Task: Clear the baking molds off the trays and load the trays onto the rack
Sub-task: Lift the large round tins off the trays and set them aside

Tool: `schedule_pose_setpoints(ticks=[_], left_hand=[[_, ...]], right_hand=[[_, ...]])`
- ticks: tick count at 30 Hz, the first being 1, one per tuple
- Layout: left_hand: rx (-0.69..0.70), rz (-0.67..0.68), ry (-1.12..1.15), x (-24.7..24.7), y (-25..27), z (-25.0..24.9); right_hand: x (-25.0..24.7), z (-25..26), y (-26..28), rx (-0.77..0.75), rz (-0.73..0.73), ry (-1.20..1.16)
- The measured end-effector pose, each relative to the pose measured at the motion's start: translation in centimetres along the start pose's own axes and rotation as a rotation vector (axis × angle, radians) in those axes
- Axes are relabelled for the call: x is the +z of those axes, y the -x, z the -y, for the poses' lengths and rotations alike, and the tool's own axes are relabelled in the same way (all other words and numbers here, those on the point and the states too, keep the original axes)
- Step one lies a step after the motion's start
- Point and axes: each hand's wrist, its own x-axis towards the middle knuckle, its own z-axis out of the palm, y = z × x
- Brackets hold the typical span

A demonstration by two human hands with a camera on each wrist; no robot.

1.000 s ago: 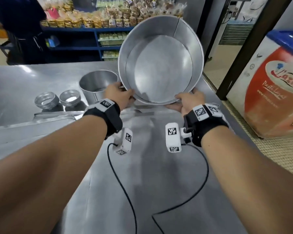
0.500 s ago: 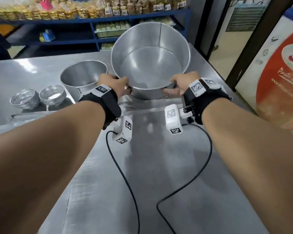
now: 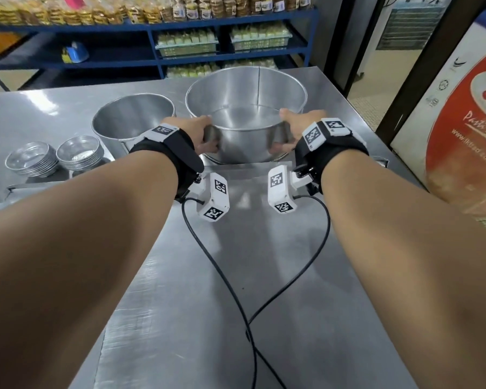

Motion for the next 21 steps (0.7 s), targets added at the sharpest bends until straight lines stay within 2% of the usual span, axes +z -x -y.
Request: schedule_pose_setpoints(ticks=[2,4,8,10,13,18,21], left_hand=[[-0.03,0.047,0.018,-0.7,-0.1,0.3],[-0.035,0.027,0.052,-1.1,1.0,0.2],[-0.039,-0.027,-0.125,-2.0,3.0,0.3],[-0.06,0.007,-0.214,-2.5,4.5,0.1],[-0.098,0.135,-0.367,-4.0,7.5,-0.9],[0.107,0.079,-0.786,-8.1,12.1,-2.8],[0.171,0.062,-1.021,-12.4,15.5,-3.4]], right_hand=[[-0.4,-0.2,0.0,0.018,-0.014,-0.006],[-0.7,-0.1,0.7,0.01,-0.015,0.001],[0.4,0.8,3.1,-0.051,0.004,0.125],[1.5,1.3,5.0,-0.072,0.017,0.271],[2.9,2.5,8.3,-0.098,0.074,0.464],[4.2,5.3,14.6,-0.225,0.102,0.822],[5.4,6.9,19.9,-0.282,0.132,0.925]])
